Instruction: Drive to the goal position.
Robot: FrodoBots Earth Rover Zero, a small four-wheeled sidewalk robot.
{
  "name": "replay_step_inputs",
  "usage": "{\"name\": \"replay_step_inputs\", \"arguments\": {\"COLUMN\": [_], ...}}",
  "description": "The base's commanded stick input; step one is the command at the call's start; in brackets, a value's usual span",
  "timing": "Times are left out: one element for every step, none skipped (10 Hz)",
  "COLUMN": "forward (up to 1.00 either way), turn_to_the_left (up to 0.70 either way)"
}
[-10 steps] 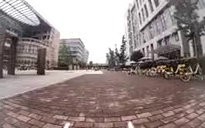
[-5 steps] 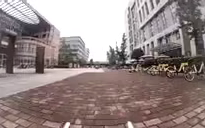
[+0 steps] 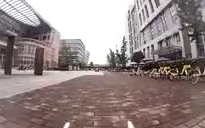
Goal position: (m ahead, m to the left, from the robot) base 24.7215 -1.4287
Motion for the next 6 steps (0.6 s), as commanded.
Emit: {"name": "replay_step_inputs", "arguments": {"forward": [0.45,0.45,0.45,0.45,0.45,0.45], "turn_to_the_left": [0.00,0.00,0.00,0.00,0.00,0.00]}}
